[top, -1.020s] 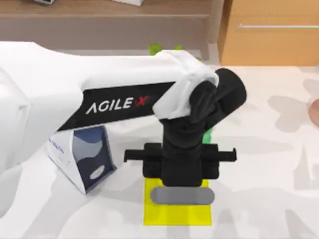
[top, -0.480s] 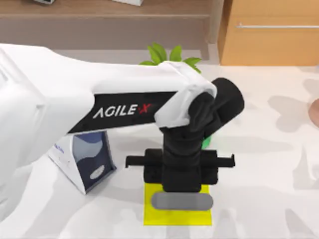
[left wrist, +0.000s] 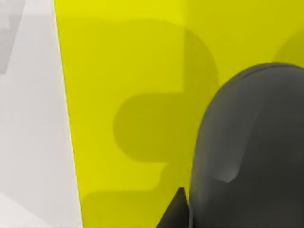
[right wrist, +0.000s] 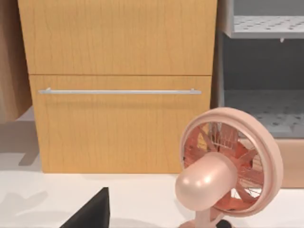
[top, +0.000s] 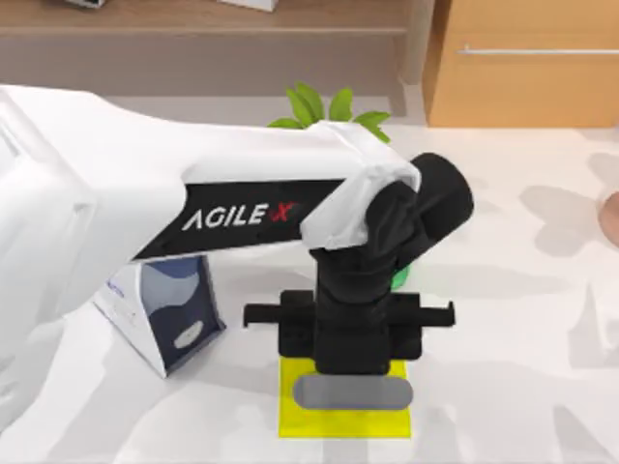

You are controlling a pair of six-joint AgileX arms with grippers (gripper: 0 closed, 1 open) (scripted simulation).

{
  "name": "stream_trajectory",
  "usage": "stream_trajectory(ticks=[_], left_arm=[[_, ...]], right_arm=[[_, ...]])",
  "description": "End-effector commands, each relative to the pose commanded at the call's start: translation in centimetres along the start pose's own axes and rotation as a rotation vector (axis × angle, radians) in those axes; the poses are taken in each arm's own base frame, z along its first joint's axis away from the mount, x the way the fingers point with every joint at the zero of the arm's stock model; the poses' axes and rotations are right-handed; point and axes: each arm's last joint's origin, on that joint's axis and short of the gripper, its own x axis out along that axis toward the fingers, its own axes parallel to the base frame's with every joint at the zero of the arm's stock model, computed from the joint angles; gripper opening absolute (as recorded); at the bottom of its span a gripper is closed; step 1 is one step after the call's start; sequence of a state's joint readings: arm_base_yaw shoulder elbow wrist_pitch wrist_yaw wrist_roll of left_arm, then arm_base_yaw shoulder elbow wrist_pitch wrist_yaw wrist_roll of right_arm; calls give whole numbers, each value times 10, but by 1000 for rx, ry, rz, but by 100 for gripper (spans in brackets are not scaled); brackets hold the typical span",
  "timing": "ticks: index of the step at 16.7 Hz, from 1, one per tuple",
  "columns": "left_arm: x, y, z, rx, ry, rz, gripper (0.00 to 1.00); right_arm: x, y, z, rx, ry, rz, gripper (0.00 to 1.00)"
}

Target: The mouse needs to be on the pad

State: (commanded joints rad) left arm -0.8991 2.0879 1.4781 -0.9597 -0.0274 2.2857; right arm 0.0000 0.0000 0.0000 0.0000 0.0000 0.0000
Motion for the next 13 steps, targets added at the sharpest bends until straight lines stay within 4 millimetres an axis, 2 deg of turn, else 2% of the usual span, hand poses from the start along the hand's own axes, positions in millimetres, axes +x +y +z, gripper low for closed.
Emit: stream_trajectory(ticks=[9, 13], left_arm=[[0, 0, 0, 0, 0, 0, 98], [0, 0, 0, 0, 0, 0, 100]], right_arm=[[0, 0, 0, 0, 0, 0, 100], [0, 0, 0, 0, 0, 0, 100]])
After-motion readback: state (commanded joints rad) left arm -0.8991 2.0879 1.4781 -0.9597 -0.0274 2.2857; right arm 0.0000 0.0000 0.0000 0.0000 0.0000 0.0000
